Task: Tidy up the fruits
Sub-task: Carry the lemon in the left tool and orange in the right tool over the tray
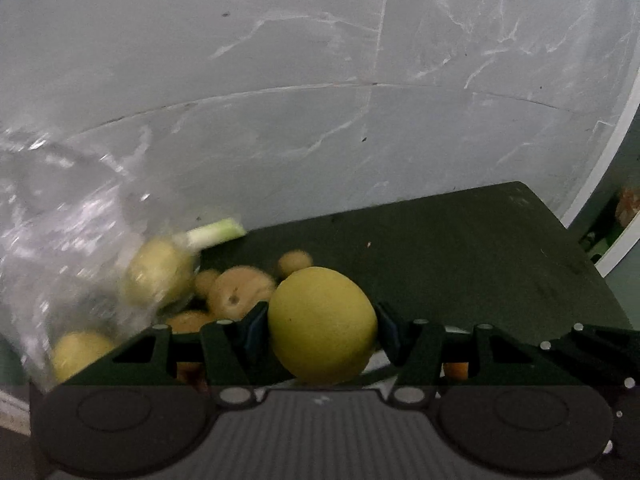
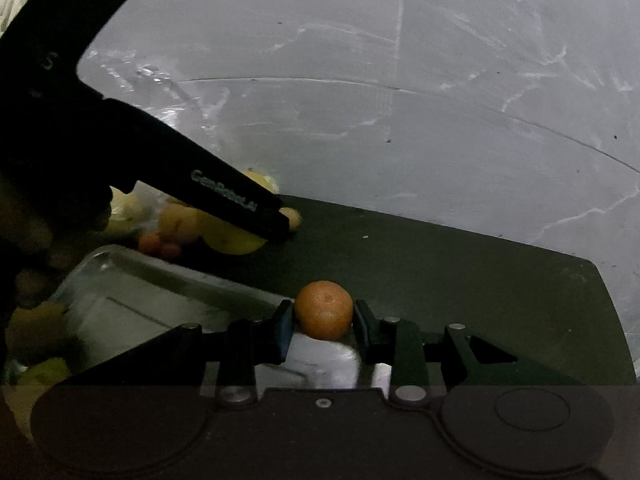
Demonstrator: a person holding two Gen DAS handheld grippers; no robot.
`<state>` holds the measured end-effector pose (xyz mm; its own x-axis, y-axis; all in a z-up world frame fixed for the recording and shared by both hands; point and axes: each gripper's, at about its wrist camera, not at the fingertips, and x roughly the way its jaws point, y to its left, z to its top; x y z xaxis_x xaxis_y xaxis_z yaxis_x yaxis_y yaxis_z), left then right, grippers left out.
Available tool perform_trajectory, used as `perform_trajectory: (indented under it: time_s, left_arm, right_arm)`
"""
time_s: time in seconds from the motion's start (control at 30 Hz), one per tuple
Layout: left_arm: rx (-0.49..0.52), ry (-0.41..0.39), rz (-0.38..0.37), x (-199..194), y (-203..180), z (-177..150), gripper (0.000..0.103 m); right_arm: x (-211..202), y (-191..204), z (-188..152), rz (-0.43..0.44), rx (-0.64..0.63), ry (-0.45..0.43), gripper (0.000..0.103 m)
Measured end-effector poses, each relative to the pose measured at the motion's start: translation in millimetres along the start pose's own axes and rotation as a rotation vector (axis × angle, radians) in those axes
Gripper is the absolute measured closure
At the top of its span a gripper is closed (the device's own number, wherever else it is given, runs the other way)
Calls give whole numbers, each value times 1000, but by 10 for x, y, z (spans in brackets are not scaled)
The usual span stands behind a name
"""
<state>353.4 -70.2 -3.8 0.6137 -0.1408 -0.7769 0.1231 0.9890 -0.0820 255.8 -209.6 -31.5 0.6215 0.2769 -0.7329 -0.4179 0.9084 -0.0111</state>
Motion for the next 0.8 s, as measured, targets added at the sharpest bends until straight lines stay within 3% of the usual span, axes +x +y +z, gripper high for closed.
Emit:
perform_trajectory:
  time_s: [0.33, 0.8]
  left_arm:
    - [-8, -2, -8, -467, 290, -354, 42]
    - [-49, 22, -13, -726, 601, -815, 42]
  right_arm:
    - [-216, 452, -133, 12, -21, 9, 70]
    - [-426, 833, -353, 39, -68, 36, 69]
